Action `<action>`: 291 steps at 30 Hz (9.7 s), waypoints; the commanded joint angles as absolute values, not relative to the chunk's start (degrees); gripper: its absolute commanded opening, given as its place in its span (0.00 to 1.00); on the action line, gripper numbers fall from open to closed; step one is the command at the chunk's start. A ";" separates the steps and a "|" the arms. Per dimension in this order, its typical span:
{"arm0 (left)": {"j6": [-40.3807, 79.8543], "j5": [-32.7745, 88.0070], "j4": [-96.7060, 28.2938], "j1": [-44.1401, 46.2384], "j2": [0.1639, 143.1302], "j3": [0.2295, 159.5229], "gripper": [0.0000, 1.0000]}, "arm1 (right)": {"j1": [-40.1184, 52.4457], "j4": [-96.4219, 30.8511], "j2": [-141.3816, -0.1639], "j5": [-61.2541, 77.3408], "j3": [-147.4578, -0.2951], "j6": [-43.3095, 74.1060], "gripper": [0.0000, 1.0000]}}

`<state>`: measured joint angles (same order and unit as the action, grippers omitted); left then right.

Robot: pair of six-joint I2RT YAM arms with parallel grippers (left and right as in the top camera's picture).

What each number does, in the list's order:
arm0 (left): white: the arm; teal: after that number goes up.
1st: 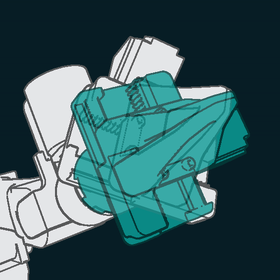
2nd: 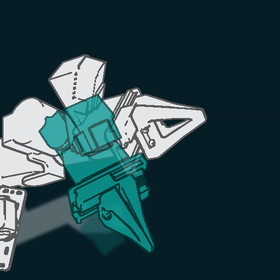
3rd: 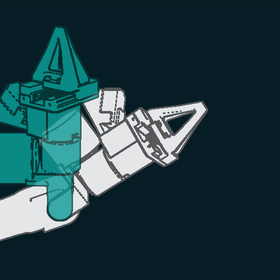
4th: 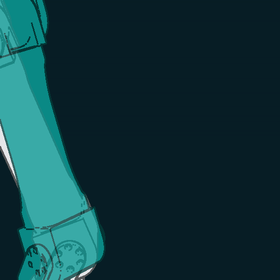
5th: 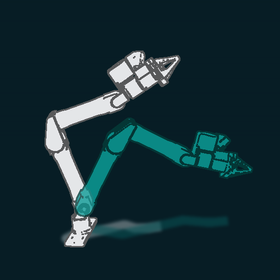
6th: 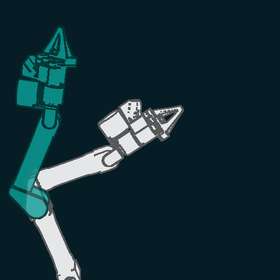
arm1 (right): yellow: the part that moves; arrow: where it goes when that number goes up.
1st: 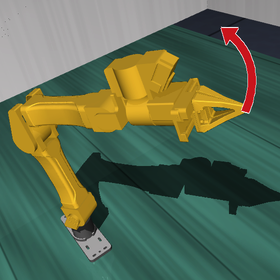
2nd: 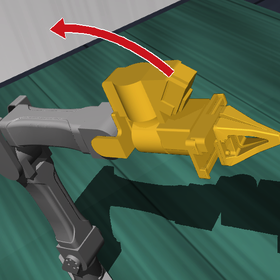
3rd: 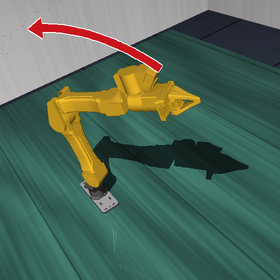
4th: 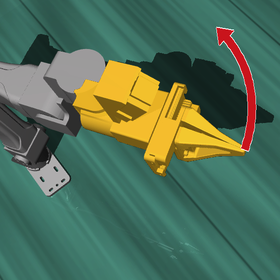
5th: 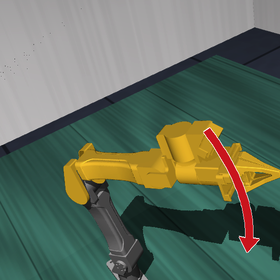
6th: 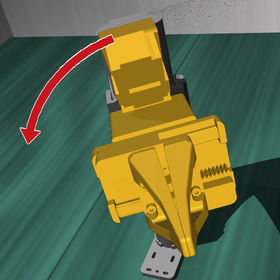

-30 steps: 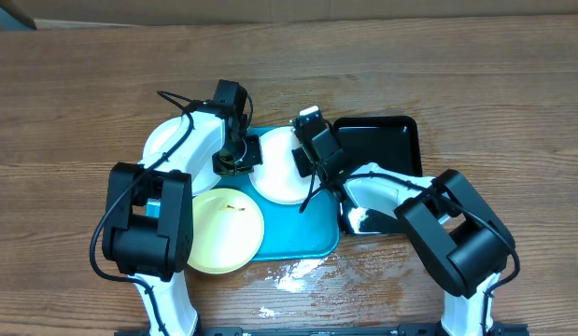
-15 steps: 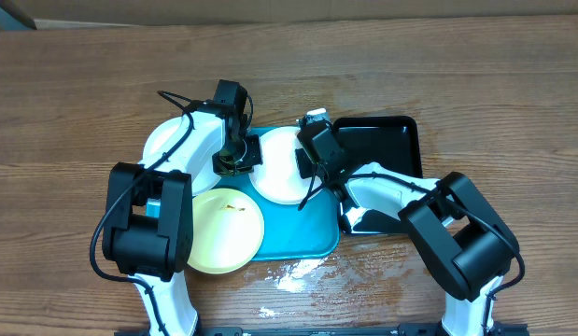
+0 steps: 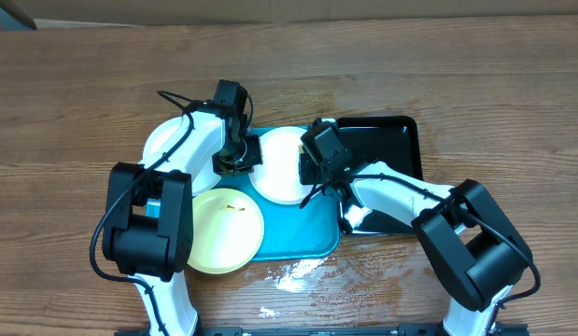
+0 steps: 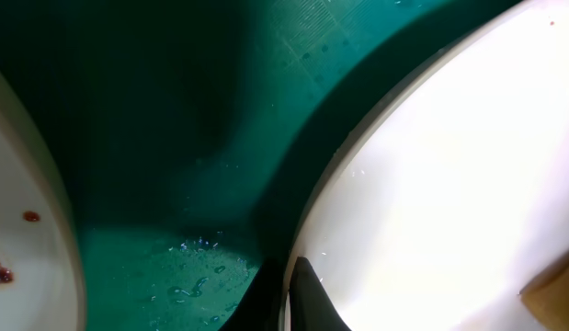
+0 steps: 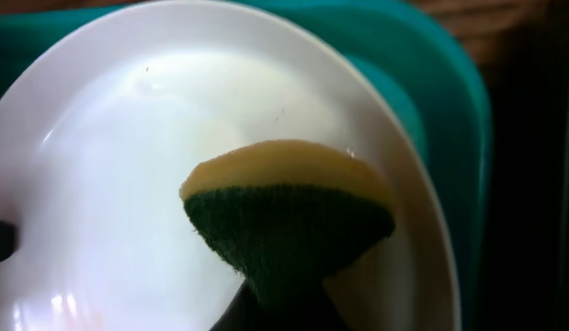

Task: Clean dirty plates on tray and stack at the side
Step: 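Scrub the right white plate with the sponge in the right gripper, then return the sponge to the black tray with the right gripper, then lift the right white plate with the left gripper and carry it left, then lower the white plate onto the table left of the tray and release, then move the left gripper to the yellow plate on the tray, then grasp the yellow plate rim with the left gripper and slide it right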

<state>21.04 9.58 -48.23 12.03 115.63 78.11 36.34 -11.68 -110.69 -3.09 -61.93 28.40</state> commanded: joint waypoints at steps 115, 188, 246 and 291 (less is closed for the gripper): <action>11.66 -41.95 -41.78 42.26 116.99 109.91 0.04 | 2.76 -60.60 -95.57 15.07 -66.32 16.23 0.91; 25.39 5.98 -62.65 -31.14 114.08 104.84 0.04 | 17.04 -43.20 -99.24 3.05 -63.96 19.73 0.76; 9.58 13.19 -72.40 -6.22 110.65 92.60 0.55 | 17.04 -43.62 -99.24 3.03 -63.96 19.70 0.76; 35.79 2.66 -56.73 6.72 82.85 43.62 0.60 | 17.04 -45.93 -99.24 3.03 -63.96 19.68 0.82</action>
<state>34.59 2.55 -57.78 7.07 81.19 44.18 16.91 -46.11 -99.09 3.60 -64.05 19.51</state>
